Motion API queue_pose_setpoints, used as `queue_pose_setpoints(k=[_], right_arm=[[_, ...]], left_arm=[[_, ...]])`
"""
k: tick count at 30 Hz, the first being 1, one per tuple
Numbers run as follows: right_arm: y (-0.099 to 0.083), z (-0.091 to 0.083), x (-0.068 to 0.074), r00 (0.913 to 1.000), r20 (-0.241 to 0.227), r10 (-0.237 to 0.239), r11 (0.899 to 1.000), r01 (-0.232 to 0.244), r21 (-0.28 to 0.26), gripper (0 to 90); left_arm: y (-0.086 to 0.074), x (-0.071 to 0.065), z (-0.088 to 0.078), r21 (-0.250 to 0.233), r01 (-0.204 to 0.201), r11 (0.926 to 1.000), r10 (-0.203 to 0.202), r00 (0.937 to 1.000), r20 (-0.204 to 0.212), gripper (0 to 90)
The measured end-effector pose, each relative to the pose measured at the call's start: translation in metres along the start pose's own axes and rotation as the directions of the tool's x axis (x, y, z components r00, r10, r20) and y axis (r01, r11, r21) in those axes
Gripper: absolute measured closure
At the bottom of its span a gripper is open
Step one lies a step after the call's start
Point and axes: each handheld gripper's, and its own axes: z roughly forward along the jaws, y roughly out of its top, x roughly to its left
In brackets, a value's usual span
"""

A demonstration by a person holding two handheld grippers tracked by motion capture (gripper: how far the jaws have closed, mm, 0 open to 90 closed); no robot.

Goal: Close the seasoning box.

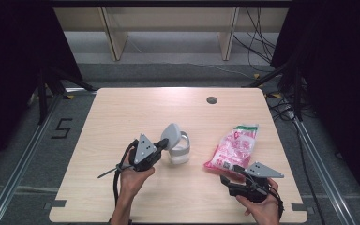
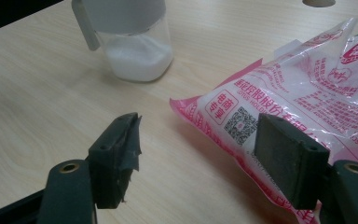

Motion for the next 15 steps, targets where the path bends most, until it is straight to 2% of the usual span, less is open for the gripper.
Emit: queue_pose_setpoints(k=[1,2,3,10,11,12,14,15], right_arm=[[-0.0007,0.0,0.0034,0.9991,-0.003,0.042,0.999,-0.042,-0.011,31.8],[-0.0005,0.001,0.0008,0.9999,0.011,0.006,1.0,-0.005,-0.016,31.8],[0.0,0.0001,-0.0001,0.9998,0.018,-0.005,1.0,0.005,-0.001,31.8],[0.0,-0.0006,-0.0003,0.9998,0.013,-0.016,1.0,0.016,-0.004,31.9],[-0.0002,0.0,0.0008,1.0,-0.004,0.002,1.0,-0.002,0.001,31.9],[0.0,-0.0007,-0.0002,0.9998,0.013,-0.016,1.0,0.016,-0.006,31.9],[0.0,0.0003,0.0002,0.9997,0.024,-0.009,1.0,0.009,0.005,31.9],[-0.0001,0.0003,0.0001,0.9997,0.023,-0.011,1.0,0.011,0.003,31.9]], left_arm=[[-0.0001,-0.0004,0.0003,-0.001,0.004,1.0,-0.004,1.0,0.0,89.5],[-0.0002,-0.0001,0.0002,-0.002,0.006,1.0,-0.006,1.0,-0.002,89.5],[-0.0002,0.0002,-0.0001,-0.001,0.004,1.0,-0.004,1.0,-0.002,89.5],[0.0002,0.0016,-0.0033,-0.01,0.014,0.9999,-0.014,0.9999,-0.002,89.0],[-0.0002,0.0019,-0.0039,-0.01,0.013,0.9999,-0.013,0.9999,-0.002,88.9],[-0.0005,0.002,-0.0046,-0.01,0.018,0.9998,-0.018,0.9998,-0.003,88.9],[-0.001,0.0022,-0.0055,-0.013,0.022,0.9997,-0.022,0.9998,0.002,88.3],[-0.0008,0.0038,-0.0052,-0.028,0.004,0.9996,-0.004,1.0,0.004,87.3]])
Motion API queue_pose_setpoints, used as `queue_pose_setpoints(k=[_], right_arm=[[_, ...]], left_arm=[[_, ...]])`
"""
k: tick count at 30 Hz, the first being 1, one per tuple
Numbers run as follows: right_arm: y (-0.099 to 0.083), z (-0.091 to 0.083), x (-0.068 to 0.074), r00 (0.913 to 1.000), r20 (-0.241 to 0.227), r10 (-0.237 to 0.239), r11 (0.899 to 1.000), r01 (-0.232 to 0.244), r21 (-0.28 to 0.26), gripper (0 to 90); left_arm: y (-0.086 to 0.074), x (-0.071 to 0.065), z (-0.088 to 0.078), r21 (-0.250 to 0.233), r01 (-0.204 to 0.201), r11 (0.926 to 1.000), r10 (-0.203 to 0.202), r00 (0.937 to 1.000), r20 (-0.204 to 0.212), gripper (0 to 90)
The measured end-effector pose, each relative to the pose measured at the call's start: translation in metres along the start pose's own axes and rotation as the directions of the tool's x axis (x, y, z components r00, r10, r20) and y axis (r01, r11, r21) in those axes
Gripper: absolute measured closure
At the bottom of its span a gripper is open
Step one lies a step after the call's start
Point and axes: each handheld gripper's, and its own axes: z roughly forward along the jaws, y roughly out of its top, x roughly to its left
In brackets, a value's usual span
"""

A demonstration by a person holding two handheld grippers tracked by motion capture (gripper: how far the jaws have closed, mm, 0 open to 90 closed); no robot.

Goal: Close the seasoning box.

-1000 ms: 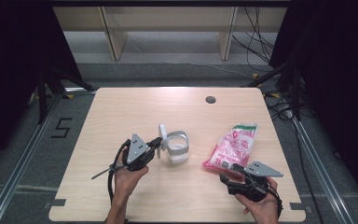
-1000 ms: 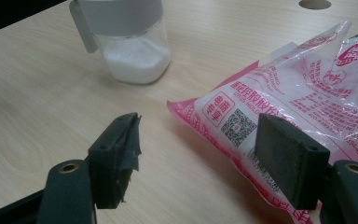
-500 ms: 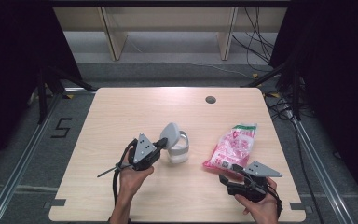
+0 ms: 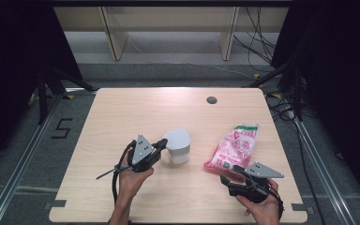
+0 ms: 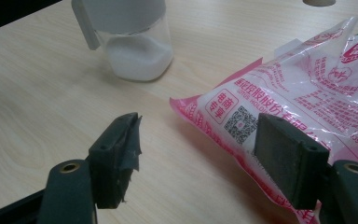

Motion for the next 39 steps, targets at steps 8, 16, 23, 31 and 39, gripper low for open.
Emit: queue_pose_setpoints(k=[8,16,23,31,39], right_arm=[[-0.001,0.0,0.002,0.9993,-0.016,0.032,0.999,-0.033,-0.014,31.9],[-0.001,-0.001,0.001,0.9999,-0.015,0.006,1.0,-0.006,-0.01,31.5],[-0.001,-0.001,0.005,0.9985,-0.029,0.045,0.999,-0.046,-0.009,31.2],[-0.001,0.0,0.004,0.9996,-0.023,0.017,1.0,-0.017,-0.007,30.9],[-0.002,-0.001,0.007,0.9982,-0.049,0.035,0.999,-0.035,-0.006,30.3]], left_arm=[[-0.004,-0.001,-0.008,-0.004,0.018,0.9998,-0.018,0.9994,0.029,72.7],[-0.008,-0.009,-0.021,0.004,0.03,0.9995,-0.03,0.9979,0.057,48.2],[-0.012,-0.016,-0.023,0.009,0.061,0.9981,-0.062,0.9953,0.074,39.2],[-0.014,-0.021,-0.025,0.004,0.075,0.9972,-0.075,0.9933,0.088,36.9],[-0.019,-0.024,-0.027,0.015,0.083,0.9964,-0.084,0.9928,0.085,33.1]])
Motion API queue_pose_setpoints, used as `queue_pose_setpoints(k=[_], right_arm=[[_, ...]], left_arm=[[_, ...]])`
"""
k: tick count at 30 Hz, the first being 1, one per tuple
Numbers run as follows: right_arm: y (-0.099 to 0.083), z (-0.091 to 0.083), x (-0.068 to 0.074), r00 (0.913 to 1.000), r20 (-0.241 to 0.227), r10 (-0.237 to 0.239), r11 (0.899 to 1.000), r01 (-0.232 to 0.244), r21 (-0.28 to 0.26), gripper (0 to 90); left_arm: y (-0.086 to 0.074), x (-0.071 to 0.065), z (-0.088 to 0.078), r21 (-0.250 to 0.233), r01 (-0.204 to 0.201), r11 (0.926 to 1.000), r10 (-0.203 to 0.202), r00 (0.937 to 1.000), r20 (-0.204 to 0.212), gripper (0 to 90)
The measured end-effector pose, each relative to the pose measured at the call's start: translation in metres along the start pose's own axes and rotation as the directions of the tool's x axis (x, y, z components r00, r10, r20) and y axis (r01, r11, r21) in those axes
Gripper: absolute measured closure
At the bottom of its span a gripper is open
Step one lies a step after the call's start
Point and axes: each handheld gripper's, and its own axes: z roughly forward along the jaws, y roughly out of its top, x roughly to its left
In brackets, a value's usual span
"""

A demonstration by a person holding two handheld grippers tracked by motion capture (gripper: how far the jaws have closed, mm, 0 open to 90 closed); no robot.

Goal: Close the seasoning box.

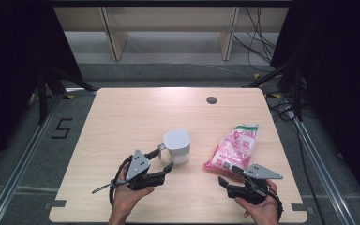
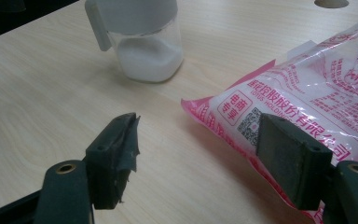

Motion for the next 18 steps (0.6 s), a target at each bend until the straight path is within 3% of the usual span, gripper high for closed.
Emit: queue_pose_setpoints(k=[1,2,3,8,12,15,17,18], right_arm=[[0.0,0.001,-0.002,0.9996,-0.002,-0.028,1.0,0.028,-0.007,30.2],[0.0,0.001,0.001,1.0,0.002,0.004,1.0,-0.004,-0.008,30.0],[0.0,0.001,0.001,1.0,0.002,0.004,1.0,-0.004,-0.009,30.0],[0.0,0.002,-0.001,0.9994,-0.01,-0.032,0.999,0.032,-0.014,29.7],[-0.001,0.001,0.002,0.9999,-0.013,0.002,1.0,-0.002,0.001,29.7],[-0.002,0.001,0.002,0.9999,-0.015,0.001,1.0,-0.001,0.002,29.7],[-0.002,0.002,-0.002,0.9996,-0.017,-0.023,1.0,0.023,-0.006,29.7],[-0.003,0.002,0.001,0.9998,-0.014,0.011,1.0,-0.011,0.012,29.6]], left_arm=[[0.0,0.0,0.0,0.005,-0.009,0.9999,0.009,0.9999,-0.004,32.8],[-0.001,-0.001,0.0,0.009,-0.008,0.9999,0.008,0.9999,-0.007,32.6],[-0.002,-0.001,0.0,0.012,-0.005,0.9999,0.005,1.0,-0.006,32.1],[-0.009,-0.003,0.0,0.028,0.01,0.9996,-0.01,0.9998,-0.02,31.4],[-0.013,-0.006,-0.002,0.023,0.01,0.9997,-0.01,0.9997,-0.022,30.6],[-0.017,-0.009,-0.002,0.028,0.033,0.9991,-0.032,0.9993,-0.017,30.0],[-0.02,-0.01,-0.001,0.034,0.014,0.9993,-0.014,0.9999,-0.008,29.5],[-0.021,-0.011,0.001,0.032,0.014,0.9994,-0.014,0.9999,0.0,29.3]])
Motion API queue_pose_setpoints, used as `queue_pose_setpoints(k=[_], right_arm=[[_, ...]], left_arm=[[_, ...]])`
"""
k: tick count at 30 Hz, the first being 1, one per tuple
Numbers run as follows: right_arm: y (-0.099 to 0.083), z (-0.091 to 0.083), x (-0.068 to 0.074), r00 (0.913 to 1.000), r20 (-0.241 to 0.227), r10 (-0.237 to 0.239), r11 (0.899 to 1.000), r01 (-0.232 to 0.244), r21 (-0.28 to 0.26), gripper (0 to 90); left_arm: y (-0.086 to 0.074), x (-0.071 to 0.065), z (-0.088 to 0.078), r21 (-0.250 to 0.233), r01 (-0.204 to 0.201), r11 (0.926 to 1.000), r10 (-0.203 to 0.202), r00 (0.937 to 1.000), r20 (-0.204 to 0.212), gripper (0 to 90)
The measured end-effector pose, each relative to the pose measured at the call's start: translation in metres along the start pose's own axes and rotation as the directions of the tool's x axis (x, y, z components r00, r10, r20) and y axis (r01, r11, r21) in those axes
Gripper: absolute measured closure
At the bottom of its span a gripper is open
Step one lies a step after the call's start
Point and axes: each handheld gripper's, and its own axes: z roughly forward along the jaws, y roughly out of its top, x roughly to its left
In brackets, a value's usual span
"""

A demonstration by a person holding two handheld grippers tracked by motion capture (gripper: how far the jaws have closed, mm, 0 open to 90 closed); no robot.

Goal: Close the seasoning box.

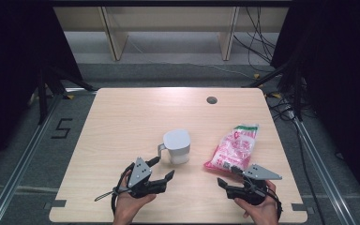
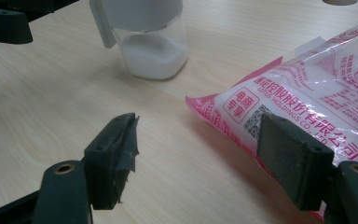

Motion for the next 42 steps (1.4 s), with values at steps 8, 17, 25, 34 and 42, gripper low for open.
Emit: queue_pose_setpoints(k=[8,17,25,34,42], right_arm=[[-0.001,0.004,-0.003,0.9991,0.001,-0.042,0.999,0.042,-0.02,29.6],[-0.001,0.004,-0.001,0.9986,-0.024,-0.048,0.999,0.047,-0.025,28.8],[-0.004,0.002,0.003,0.9991,-0.016,-0.039,0.999,0.039,0.007,26.8],[-0.008,0.0,0.002,0.9967,-0.02,-0.079,0.997,0.079,0.011,25.8],[-0.011,-0.001,0.005,0.9949,-0.022,-0.099,0.994,0.1,0.041,24.7]], left_arm=[[-0.006,-0.008,0.003,0.005,0.032,0.9995,-0.032,0.9995,0.004,26.4],[-0.013,-0.013,0.002,0.017,0.03,0.9994,-0.03,0.9995,-0.009,25.3],[-0.02,-0.02,0.006,0.021,0.014,0.9997,-0.015,0.9999,0.008,25.2],[-0.025,-0.027,0.008,0.036,-0.004,0.9993,0.003,0.9996,0.027,24.9],[-0.03,-0.039,0.005,0.048,-0.035,0.9982,0.033,0.9984,0.045,24.7]])
